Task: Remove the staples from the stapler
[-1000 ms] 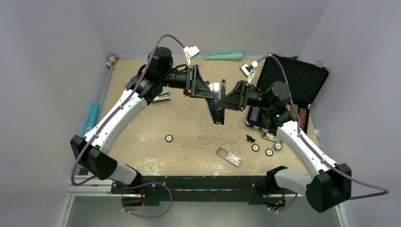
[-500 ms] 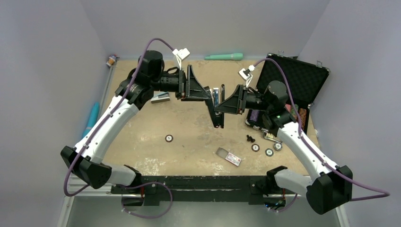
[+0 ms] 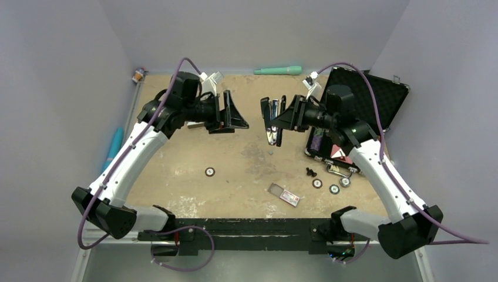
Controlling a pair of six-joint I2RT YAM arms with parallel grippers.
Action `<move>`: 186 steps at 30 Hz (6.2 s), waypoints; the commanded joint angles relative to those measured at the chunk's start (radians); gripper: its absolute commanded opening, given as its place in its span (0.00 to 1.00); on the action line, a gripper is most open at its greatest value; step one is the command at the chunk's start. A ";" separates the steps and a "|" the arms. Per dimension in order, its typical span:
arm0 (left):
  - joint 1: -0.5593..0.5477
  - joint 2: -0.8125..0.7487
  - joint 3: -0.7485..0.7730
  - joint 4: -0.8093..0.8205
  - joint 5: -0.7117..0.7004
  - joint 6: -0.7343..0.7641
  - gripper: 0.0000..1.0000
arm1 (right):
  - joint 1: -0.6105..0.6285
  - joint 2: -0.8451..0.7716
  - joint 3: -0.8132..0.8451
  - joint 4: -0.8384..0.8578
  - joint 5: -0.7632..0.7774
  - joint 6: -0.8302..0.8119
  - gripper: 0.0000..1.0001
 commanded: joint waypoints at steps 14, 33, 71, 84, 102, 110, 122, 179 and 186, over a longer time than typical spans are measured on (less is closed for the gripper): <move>0.003 0.051 -0.067 0.005 -0.189 -0.060 0.55 | 0.182 0.181 0.157 -0.380 0.432 -0.195 0.00; -0.034 0.297 0.002 0.211 -0.096 -0.225 0.00 | 0.186 0.203 0.150 -0.356 0.411 -0.186 0.00; -0.057 0.407 -0.033 0.214 -0.056 -0.166 0.00 | 0.185 0.249 0.209 -0.344 0.426 -0.193 0.00; -0.057 0.363 -0.113 0.210 -0.065 -0.155 0.00 | 0.185 0.225 0.201 -0.325 0.413 -0.170 0.00; -0.057 0.238 -0.189 0.169 -0.101 -0.142 0.00 | 0.186 0.233 0.214 -0.324 0.444 -0.147 0.00; -0.045 0.188 0.006 0.048 -0.178 -0.099 0.00 | 0.184 0.223 0.150 -0.329 0.433 -0.167 0.00; -0.051 0.347 0.129 0.118 -0.151 -0.157 0.00 | 0.189 0.220 0.172 -0.330 0.406 -0.167 0.00; -0.069 0.347 -0.115 0.168 -0.150 -0.182 0.00 | 0.192 0.242 0.276 -0.327 0.477 -0.117 0.00; -0.088 0.290 -0.198 0.199 -0.121 -0.197 0.00 | 0.189 0.257 0.292 -0.301 0.530 -0.071 0.00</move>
